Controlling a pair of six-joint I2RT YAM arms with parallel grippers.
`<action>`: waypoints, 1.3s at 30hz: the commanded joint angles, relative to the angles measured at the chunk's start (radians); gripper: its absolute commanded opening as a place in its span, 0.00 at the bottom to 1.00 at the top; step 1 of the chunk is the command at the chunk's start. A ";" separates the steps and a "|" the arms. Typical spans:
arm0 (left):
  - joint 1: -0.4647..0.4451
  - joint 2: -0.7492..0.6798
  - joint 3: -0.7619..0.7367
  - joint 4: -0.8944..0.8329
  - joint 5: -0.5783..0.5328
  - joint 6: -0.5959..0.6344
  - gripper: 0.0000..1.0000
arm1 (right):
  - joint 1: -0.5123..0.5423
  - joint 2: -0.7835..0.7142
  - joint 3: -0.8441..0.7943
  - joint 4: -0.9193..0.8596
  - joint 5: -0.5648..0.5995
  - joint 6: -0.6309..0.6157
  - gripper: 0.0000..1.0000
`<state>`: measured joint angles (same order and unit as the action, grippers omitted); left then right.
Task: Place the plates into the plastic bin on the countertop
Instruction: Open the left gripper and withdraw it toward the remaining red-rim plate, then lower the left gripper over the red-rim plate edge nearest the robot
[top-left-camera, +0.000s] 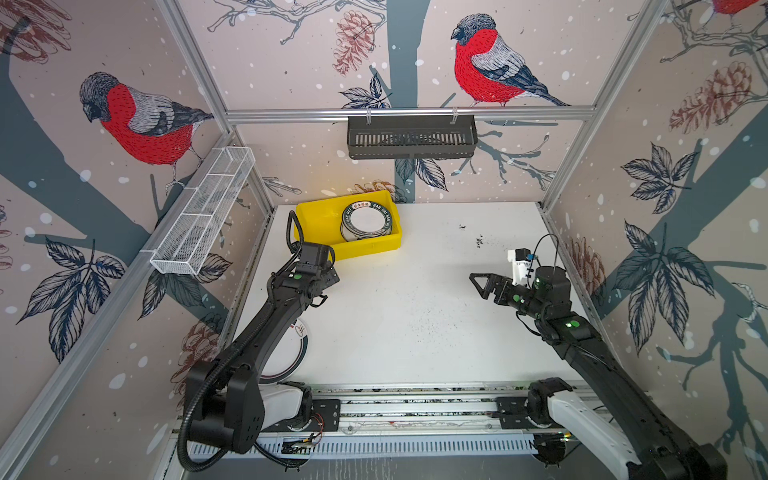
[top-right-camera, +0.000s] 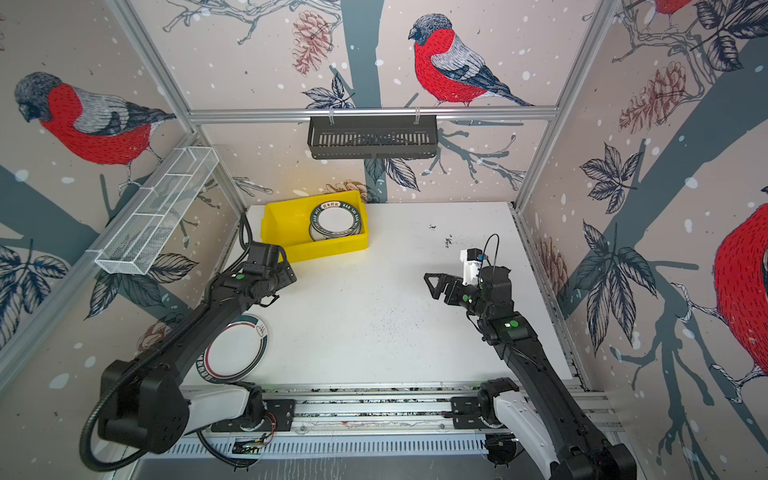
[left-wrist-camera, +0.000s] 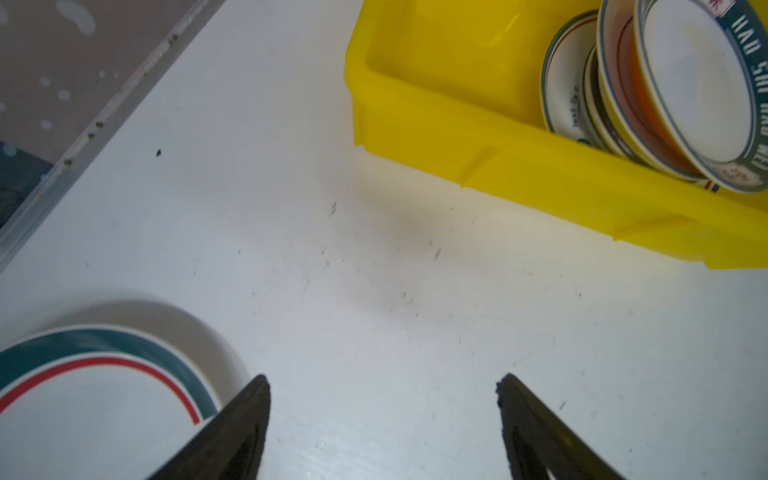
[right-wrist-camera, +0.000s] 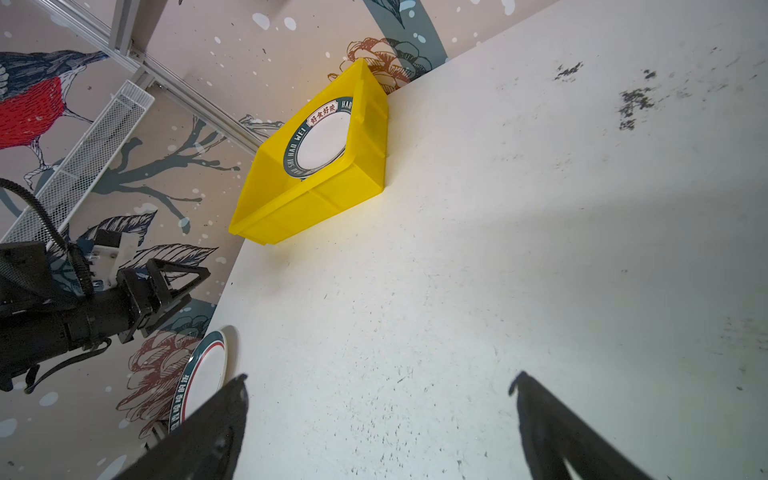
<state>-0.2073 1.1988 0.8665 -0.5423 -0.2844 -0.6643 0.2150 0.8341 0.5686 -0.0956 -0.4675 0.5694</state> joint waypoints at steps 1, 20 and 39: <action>-0.004 -0.086 -0.074 -0.080 0.036 -0.084 0.85 | 0.002 0.007 0.011 0.037 -0.039 -0.038 1.00; -0.101 -0.236 -0.286 -0.185 -0.059 -0.296 0.83 | 0.096 0.007 0.048 -0.024 0.008 -0.102 1.00; -0.089 -0.251 -0.415 0.029 -0.137 -0.334 0.92 | 0.115 0.053 0.075 -0.036 0.069 -0.099 1.00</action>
<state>-0.3035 0.9333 0.4553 -0.5625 -0.3954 -0.9943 0.3321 0.8841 0.6369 -0.1341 -0.4103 0.4721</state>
